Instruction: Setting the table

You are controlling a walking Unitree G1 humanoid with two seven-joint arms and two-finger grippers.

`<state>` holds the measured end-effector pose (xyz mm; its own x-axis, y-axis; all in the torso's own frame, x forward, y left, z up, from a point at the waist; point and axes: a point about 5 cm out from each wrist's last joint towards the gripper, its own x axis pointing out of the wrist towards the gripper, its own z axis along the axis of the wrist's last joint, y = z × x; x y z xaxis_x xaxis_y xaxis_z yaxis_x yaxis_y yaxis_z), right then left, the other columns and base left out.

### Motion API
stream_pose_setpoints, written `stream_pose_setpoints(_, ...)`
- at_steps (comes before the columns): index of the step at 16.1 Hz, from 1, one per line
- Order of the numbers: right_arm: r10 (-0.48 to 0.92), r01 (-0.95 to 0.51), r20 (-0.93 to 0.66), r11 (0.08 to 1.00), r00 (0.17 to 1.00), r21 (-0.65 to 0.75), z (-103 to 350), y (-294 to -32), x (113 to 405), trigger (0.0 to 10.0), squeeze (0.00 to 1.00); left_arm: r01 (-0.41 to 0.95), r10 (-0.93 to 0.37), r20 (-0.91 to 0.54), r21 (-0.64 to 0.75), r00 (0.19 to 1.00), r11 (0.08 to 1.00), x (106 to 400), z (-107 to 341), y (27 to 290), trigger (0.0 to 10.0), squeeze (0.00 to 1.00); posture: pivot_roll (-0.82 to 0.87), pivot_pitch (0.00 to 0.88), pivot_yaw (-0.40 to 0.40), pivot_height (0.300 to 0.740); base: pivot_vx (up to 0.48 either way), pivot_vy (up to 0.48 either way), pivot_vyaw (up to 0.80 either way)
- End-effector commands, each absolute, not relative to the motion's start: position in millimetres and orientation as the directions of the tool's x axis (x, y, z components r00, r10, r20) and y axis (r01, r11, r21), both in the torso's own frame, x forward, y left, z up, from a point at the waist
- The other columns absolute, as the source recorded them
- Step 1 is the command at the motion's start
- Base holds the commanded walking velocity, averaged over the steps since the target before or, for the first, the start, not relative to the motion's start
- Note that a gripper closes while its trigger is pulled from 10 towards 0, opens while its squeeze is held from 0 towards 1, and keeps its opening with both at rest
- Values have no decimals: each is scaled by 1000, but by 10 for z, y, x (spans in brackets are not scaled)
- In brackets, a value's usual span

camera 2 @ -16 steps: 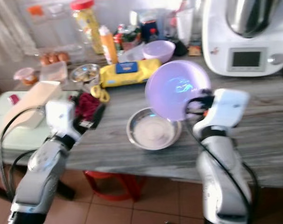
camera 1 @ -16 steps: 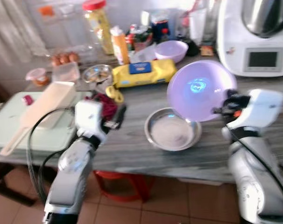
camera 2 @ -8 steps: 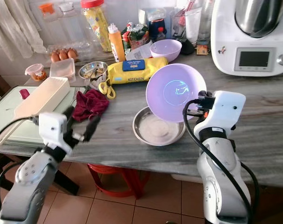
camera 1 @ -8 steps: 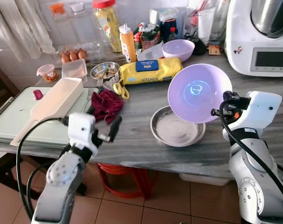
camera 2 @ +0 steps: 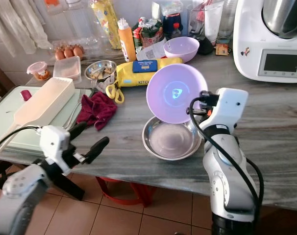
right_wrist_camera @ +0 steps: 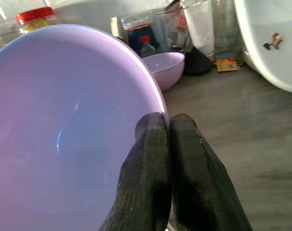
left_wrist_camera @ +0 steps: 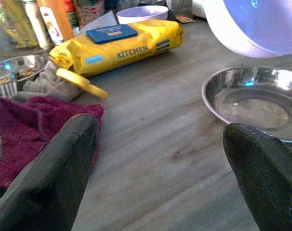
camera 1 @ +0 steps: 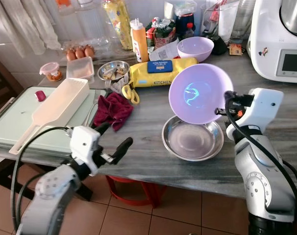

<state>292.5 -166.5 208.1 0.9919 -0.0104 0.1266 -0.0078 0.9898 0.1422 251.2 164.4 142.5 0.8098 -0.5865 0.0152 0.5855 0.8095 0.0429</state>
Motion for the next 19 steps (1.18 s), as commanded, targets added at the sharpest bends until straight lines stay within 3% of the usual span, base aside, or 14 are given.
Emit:
stream_pose_setpoints(1,21,-48,149,982,989,181,2139,-1613,2973,10000,0,609,-610,5,48,793,792,2482,1448,1689,10000,0,-113,92,115,740,0,0,0)
stream_pose_setpoints(3,28,-68,148,959,989,275,2173,-1593,3070,10000,0,634,-635,-7,49,773,772,2467,1453,1712,10000,0,-111,92,117,740,0,0,0)
stream_pose_setpoints(8,103,-155,169,929,980,336,2313,-1311,3295,10000,0,652,-652,4,39,758,757,2506,1461,1629,10000,0,-115,92,118,740,0,0,0)
stream_pose_setpoints(9,119,-175,152,879,981,444,2317,-1211,3347,10000,0,653,-653,10,39,757,757,2509,1466,1607,10000,0,-112,91,117,740,0,0,0)
stream_pose_setpoints(11,144,-183,116,845,983,502,2319,-1099,3415,10000,0,653,-653,8,41,757,757,2511,1463,1606,10000,0,-109,91,115,740,0,0,0)
stream_pose_setpoints(13,144,-169,89,849,986,501,2304,-1048,3438,10000,0,650,-651,6,49,759,759,2512,1461,1610,10000,0,-103,92,111,740,0,0,0)
stream_pose_setpoints(16,65,-24,-73,886,995,463,2077,-1177,3402,10000,0,640,-642,11,57,767,766,2522,1467,1588,10000,0,-106,97,109,740,0,0,0)
stream_pose_setpoints(19,61,14,-161,905,985,425,1948,-1230,3373,10000,0,643,-644,13,53,765,764,2536,1460,1549,10000,0,-118,99,116,740,0,0,0)
